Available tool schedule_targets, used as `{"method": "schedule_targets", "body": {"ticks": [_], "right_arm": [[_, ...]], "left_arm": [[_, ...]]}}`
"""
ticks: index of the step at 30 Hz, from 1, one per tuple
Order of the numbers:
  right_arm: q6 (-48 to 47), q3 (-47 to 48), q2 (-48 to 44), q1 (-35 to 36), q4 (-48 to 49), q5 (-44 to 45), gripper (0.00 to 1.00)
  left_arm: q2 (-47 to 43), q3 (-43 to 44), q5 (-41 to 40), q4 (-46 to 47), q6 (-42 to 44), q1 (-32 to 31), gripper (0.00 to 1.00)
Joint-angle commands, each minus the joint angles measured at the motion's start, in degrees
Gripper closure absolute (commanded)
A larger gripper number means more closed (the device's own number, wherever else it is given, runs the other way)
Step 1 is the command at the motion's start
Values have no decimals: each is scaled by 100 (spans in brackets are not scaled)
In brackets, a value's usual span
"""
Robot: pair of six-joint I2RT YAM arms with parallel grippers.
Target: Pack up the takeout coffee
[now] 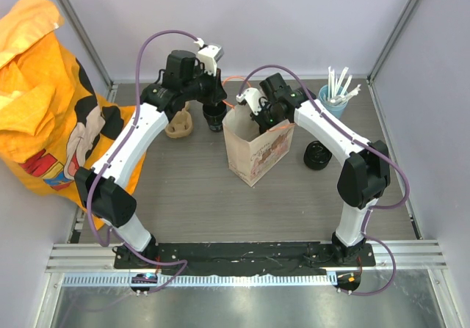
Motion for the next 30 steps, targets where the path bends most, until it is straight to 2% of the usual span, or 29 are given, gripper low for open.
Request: {"method": "schedule_targets", "body": {"ticks": [1, 20, 30], "right_arm": [[39, -13, -108, -51, -2, 97, 99], [83, 4, -152, -60, 16, 167, 98], [83, -5, -152, -51, 24, 158, 89]], "left_arm": [[-263, 23, 74, 197, -3, 32, 100], [-316, -12, 82, 197, -11, 40, 99], [-307, -3, 91, 206, -20, 31, 98]]}}
